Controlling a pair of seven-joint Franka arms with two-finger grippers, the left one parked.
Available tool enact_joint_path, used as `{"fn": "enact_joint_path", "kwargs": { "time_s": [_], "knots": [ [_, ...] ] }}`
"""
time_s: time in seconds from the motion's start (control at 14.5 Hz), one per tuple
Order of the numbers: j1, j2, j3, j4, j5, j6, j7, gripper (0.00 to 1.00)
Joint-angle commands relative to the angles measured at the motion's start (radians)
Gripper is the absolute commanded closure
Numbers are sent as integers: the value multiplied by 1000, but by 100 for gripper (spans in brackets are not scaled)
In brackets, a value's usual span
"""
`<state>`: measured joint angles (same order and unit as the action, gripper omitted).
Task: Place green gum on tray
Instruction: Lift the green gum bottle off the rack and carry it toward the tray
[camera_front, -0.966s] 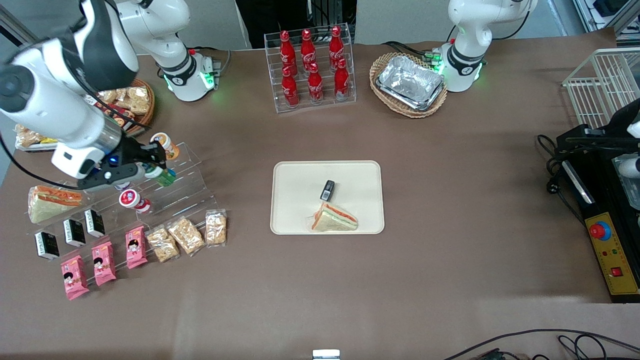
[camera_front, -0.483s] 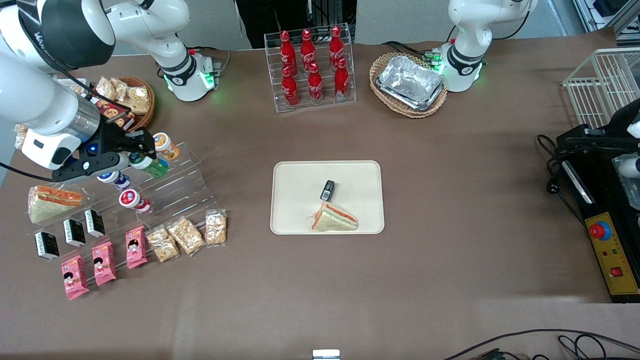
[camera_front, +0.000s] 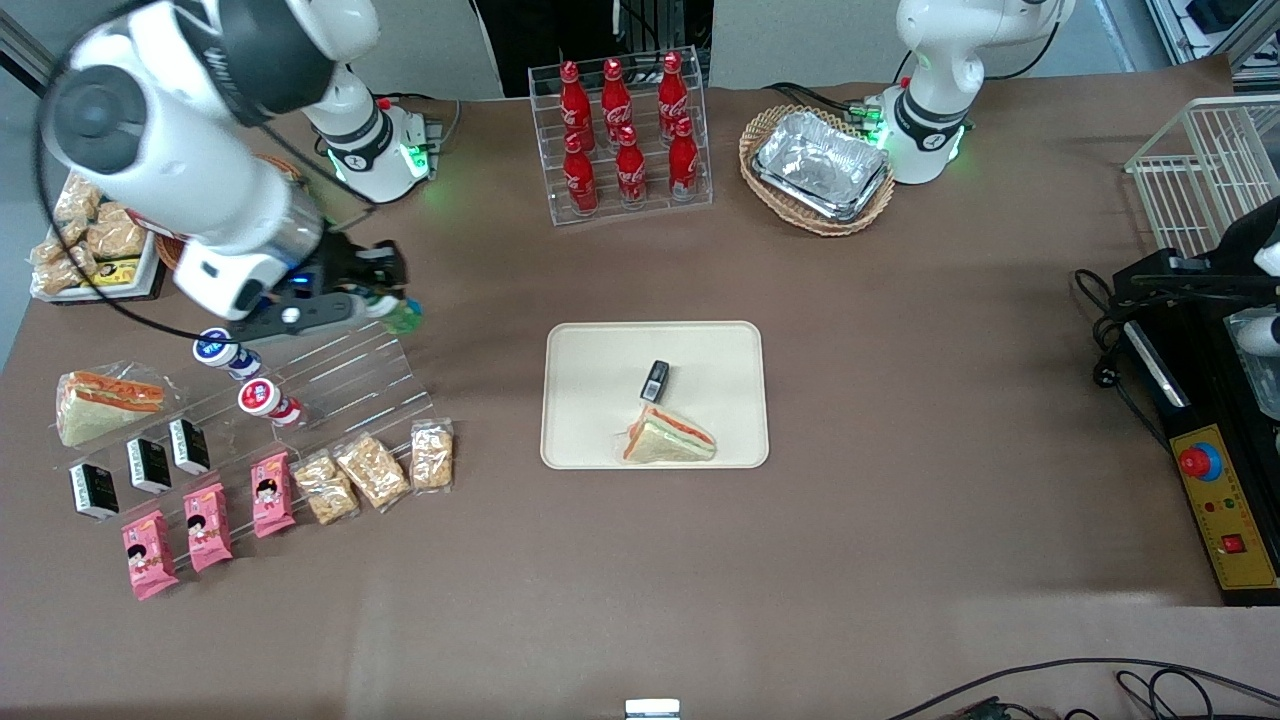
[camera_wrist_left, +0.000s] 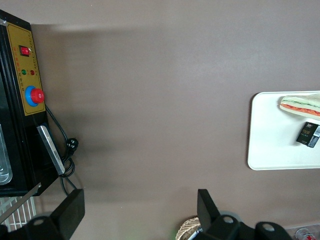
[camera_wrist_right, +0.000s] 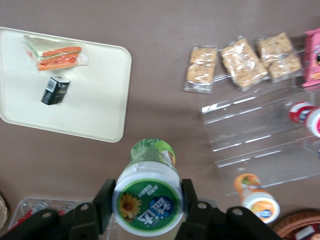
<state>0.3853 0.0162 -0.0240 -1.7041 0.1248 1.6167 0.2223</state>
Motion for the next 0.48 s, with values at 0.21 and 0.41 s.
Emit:
{"fn": "enact_joint_path", "kwargs": {
  "time_s": [0.21,0.41],
  "knots": [
    [130,77,-7,-51,26,155,199,73],
    [187,83,-8,-150,26,294,264,73]
  ]
}}
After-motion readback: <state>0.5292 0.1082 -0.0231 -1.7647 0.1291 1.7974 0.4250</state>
